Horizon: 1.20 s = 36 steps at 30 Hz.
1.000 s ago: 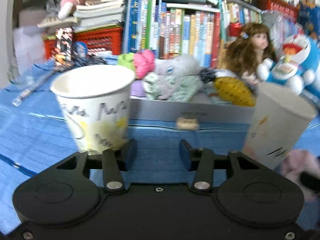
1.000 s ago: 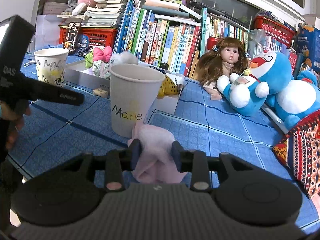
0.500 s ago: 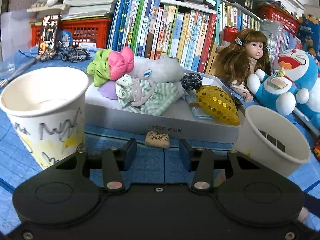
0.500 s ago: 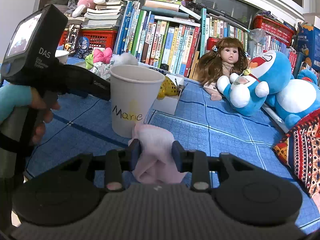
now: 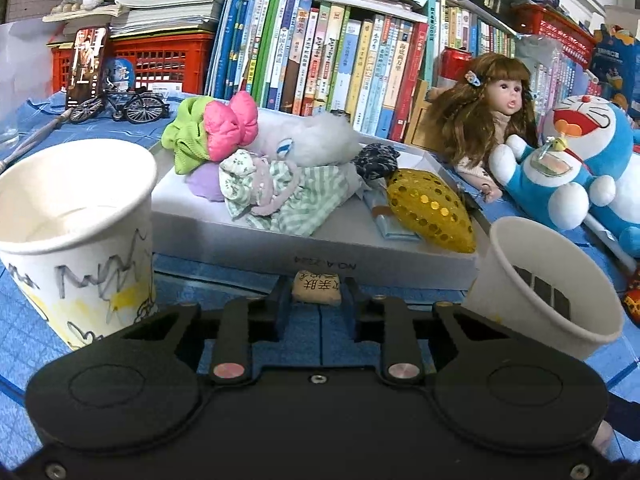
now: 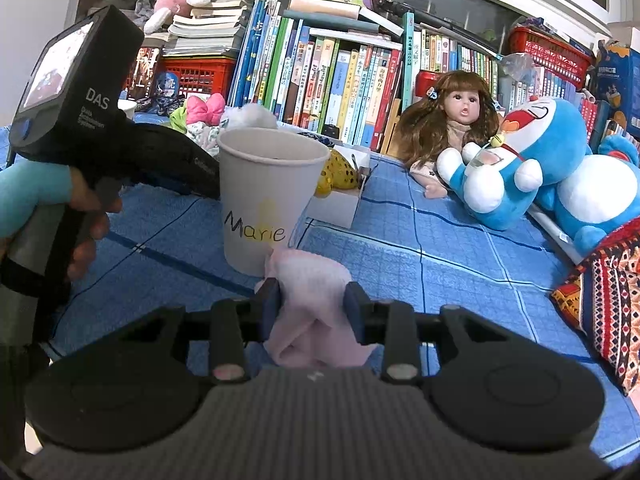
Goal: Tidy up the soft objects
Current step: 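Grasp the small cork with the left tool while the right tool holds the pink cloth, then carry the cork and pink cloth over the white tray with both tools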
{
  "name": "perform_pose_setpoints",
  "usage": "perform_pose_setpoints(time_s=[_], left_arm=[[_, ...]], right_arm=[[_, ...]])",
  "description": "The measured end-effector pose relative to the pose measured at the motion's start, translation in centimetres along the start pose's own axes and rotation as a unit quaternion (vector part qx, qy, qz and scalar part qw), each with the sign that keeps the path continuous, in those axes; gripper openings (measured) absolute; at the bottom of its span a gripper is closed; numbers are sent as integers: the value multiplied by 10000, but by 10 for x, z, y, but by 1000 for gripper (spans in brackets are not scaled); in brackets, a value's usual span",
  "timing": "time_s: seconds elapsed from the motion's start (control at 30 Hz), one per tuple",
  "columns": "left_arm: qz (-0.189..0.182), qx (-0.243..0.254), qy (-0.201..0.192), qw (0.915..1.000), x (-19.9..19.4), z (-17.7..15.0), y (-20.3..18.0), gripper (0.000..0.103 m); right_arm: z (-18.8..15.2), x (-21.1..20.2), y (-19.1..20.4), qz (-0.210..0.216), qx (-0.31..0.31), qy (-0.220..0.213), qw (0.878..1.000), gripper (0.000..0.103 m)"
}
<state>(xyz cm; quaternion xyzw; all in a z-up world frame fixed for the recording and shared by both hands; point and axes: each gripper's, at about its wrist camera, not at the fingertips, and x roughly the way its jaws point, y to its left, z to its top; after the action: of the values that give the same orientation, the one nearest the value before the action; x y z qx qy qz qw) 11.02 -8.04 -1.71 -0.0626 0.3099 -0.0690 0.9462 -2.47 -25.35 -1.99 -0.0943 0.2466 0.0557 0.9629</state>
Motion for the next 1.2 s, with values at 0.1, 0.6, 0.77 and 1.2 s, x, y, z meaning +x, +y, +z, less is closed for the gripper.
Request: perform_pose_setpoints(time_s=[0.1,0.6,0.77,1.2], left_arm=[[-33,111,-37,9999,-8,-3,-2,25],[-443,878,-393,9944,-81,9,-9,25],[-811,1033,-389,9906,-102,40,-3,25],[-943,1235,113,9878,-92,140,18,25]], right_arm=[[0,0,0,85,54,14,9999,40],[31,-13,-36,-152,881,-336,9954,19],[66,-14,-49,-44,981,-562,9936,19],[167,24,-42,736,1136,-459,9897,19]])
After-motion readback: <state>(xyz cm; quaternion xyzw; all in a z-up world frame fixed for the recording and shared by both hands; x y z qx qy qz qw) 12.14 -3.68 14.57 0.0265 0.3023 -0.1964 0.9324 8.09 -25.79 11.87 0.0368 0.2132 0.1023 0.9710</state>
